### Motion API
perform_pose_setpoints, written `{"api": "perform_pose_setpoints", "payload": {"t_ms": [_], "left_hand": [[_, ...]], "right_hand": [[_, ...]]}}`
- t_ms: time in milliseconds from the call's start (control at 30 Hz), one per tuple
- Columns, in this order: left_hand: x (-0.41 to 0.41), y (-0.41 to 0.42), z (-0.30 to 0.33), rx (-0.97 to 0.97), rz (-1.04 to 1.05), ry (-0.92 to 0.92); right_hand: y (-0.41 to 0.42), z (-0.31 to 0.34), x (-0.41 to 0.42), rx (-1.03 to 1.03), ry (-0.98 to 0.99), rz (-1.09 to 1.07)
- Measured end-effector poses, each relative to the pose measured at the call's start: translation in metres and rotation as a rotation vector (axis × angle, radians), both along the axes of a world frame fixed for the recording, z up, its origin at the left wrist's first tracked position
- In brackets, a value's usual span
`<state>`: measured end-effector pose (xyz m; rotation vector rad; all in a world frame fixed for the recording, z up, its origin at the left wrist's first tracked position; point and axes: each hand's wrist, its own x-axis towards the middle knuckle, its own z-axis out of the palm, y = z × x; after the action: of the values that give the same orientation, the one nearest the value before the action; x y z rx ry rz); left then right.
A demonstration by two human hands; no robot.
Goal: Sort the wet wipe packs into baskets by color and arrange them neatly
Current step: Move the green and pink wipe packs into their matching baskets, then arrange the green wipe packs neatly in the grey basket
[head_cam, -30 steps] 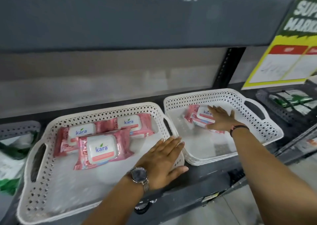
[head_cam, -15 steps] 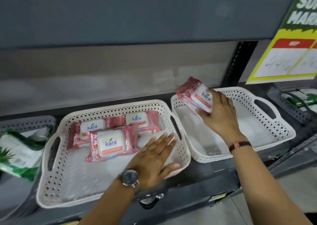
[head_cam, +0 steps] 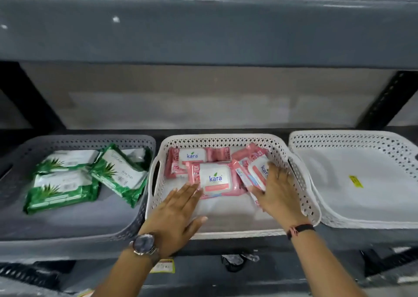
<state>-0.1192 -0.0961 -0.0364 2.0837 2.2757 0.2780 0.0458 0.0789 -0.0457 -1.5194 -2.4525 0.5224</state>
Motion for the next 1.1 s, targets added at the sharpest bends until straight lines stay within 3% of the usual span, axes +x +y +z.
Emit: {"api": "perform_pose_setpoints", "payload": {"t_ms": [33,167,400,567,667,800,1000,1100], "left_hand": [[0.002,0.001,0.002,-0.007,0.013,0.05],[-0.002,0.0,-0.003,-0.016,0.02,-0.063],[-0.059,-0.047,0.03,0.235,0.256,-0.024],[-0.156,-0.105,0.022,0.165,0.443,0.001],[-0.205,-0.123,0.007,-0.032,0.454,-0.022],[-0.241,-0.121,-0.01,-0.211,0.365,0.051],[-0.266,-0.116,-0.013,-0.17,0.221,0.042],[-0.277,-0.121,-0.011,-0.202,0.188,0.027]], "right_hand": [[0.001,0.0,0.001,-0.018,-0.015,0.011],[0.001,0.011,0.007,0.003,-0.034,0.043],[-0.04,0.042,-0.042,0.296,0.217,0.253],[-0.104,0.046,-0.125,0.325,0.271,0.52],[-0.138,0.036,-0.183,0.302,0.109,0.667],[-0.159,0.019,-0.24,0.251,-0.067,0.563],[-0.159,0.012,-0.272,0.132,-0.143,0.376],[-0.156,0.009,-0.271,0.123,-0.123,0.413]]}}
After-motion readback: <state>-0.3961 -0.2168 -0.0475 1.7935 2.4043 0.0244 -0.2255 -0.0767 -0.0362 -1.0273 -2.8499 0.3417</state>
